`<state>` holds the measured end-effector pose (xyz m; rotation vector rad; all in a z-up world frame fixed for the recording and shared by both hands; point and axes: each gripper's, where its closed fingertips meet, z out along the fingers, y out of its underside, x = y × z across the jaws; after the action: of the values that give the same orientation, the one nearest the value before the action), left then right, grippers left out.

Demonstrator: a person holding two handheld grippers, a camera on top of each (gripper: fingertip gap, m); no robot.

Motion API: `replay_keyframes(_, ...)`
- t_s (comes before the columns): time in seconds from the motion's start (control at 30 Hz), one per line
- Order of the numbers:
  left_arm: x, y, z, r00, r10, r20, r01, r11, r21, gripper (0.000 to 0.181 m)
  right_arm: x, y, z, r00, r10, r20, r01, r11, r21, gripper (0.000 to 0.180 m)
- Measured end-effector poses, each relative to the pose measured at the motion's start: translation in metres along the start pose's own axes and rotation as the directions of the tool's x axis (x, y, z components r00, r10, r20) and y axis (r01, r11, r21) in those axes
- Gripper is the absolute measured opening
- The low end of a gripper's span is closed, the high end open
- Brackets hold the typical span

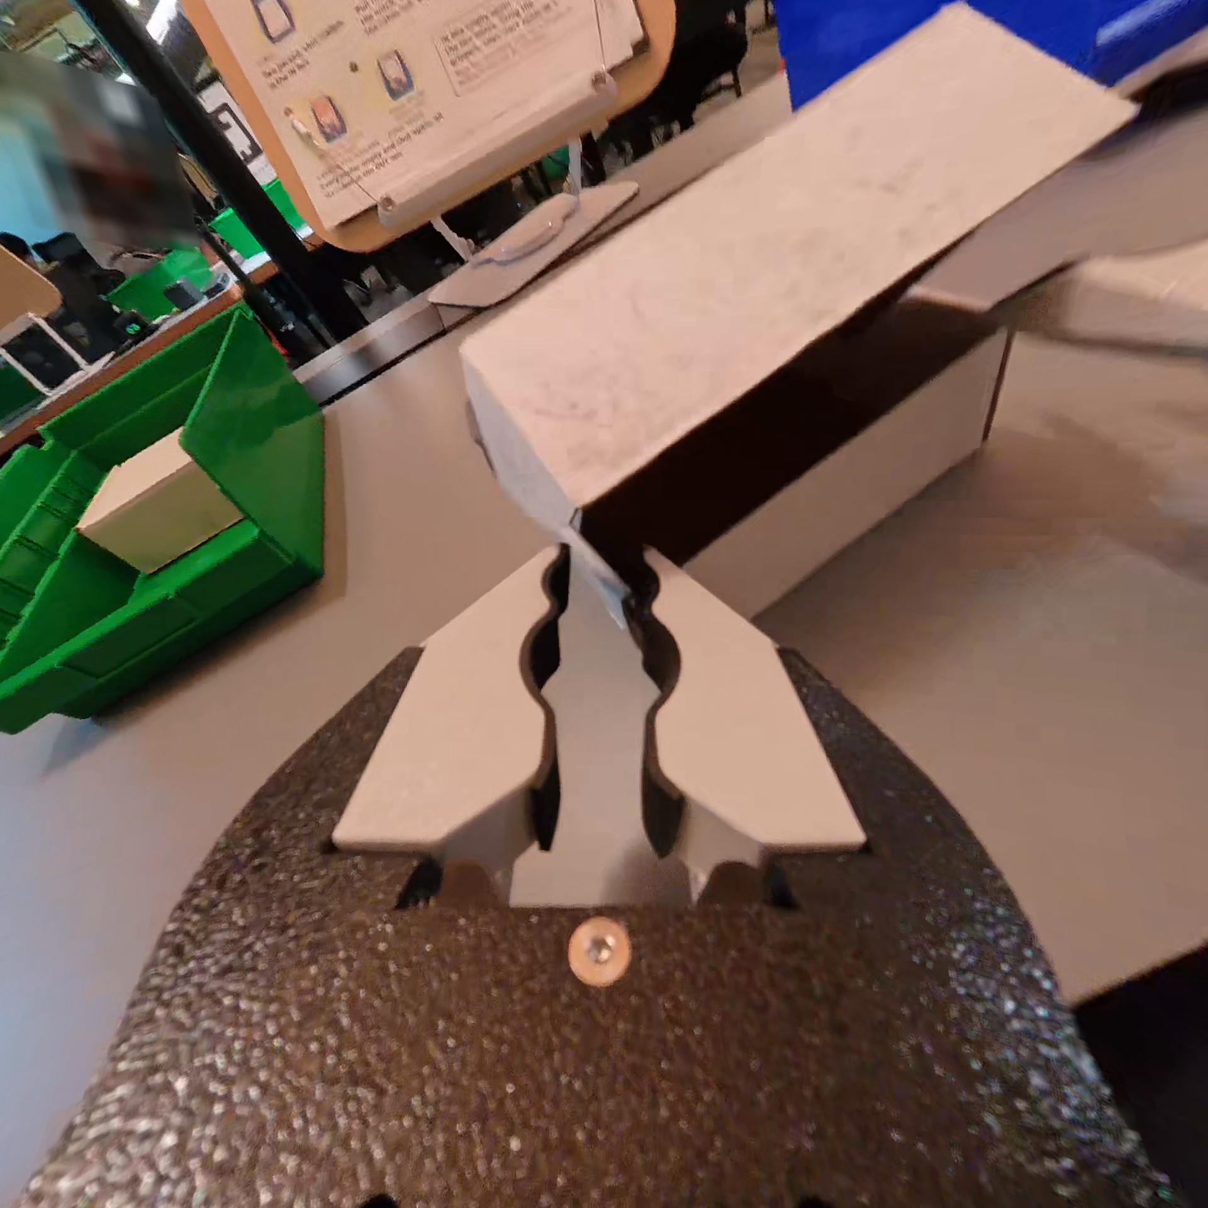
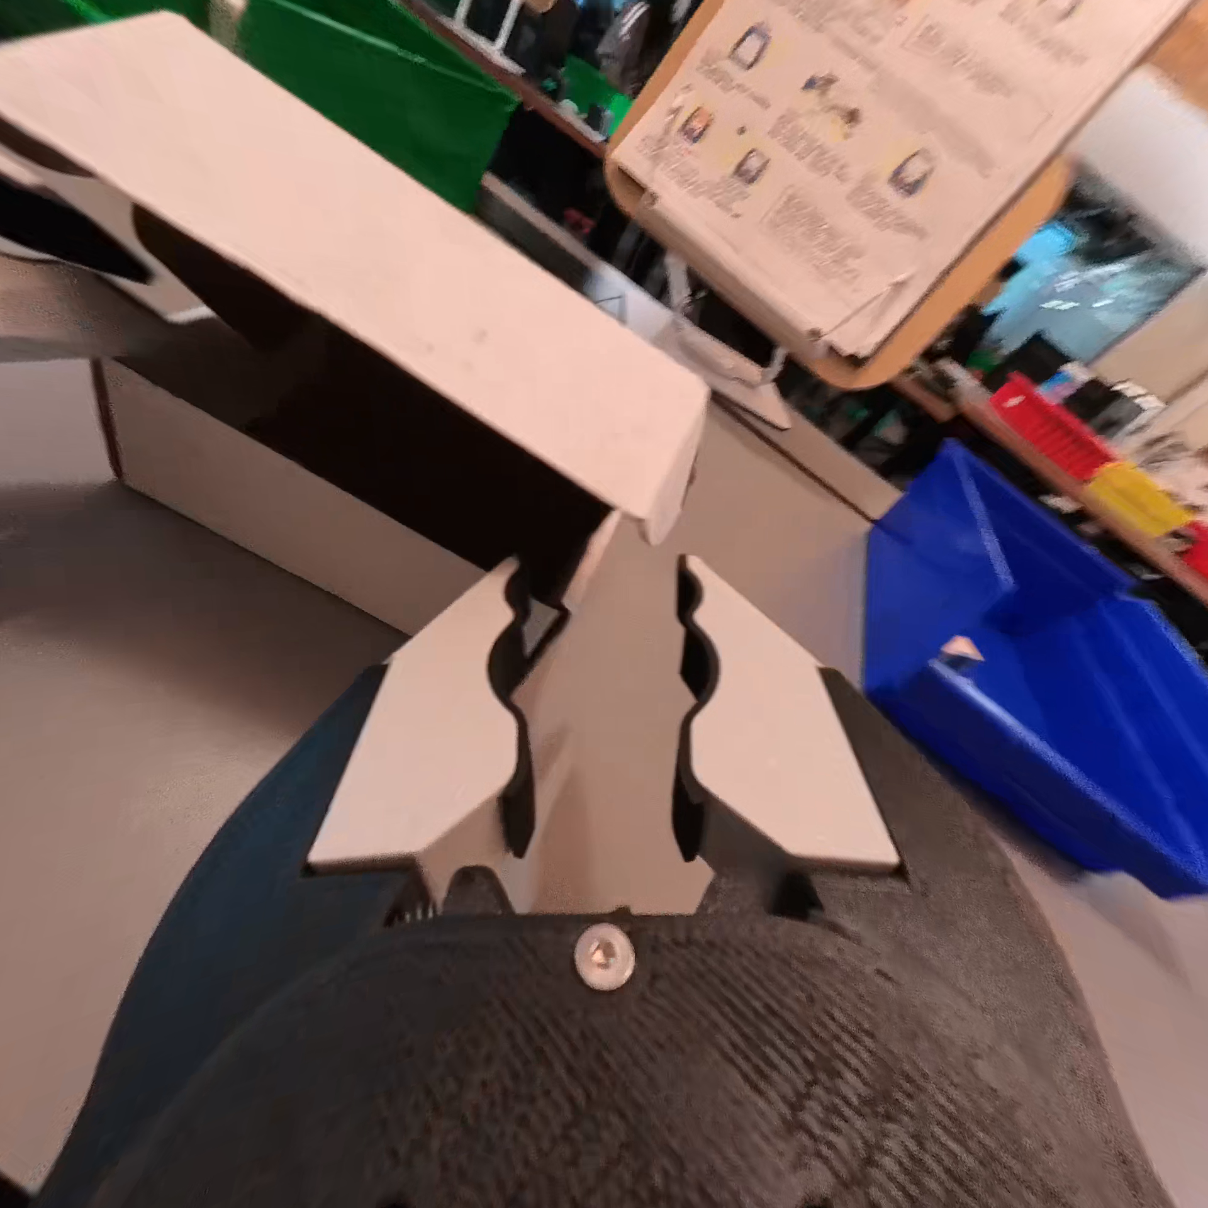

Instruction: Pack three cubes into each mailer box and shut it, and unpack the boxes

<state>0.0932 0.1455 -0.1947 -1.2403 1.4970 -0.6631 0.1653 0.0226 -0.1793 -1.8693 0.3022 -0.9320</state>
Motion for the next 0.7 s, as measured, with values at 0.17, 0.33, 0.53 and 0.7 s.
replay_keyframes(0.17, -0.019, -0.002, -0.023, 0.986, 0.115, 0.119, -0.121, 0.992, 0.040, 0.038, 0.021, -0.030, -0.028, 0.934, -0.281, -0.222, 0.316, 0.938, 0.142, 0.064)
replay_keyframes(0.33, -0.016, -0.027, -0.020, 0.950, 0.244, 0.194, -0.272, 0.953, 0.132, 0.034, -0.004, -0.039, -0.008, 0.799, -0.548, -0.248, 0.590, 0.795, 0.141, 0.062)
replay_keyframes(0.53, -0.011, -0.025, -0.016, 0.946, 0.271, 0.178, -0.295, 0.947, 0.125, 0.006, -0.012, -0.038, -0.005, 0.800, -0.585, -0.135, 0.599, 0.791, 0.121, 0.010)
replay_keyframes(0.7, 0.004, 0.004, -0.021, 0.987, 0.154, -0.046, -0.154, 0.988, 0.013, 0.005, -0.032, -0.017, -0.014, 0.879, -0.452, 0.153, 0.445, 0.892, 0.078, 0.007)
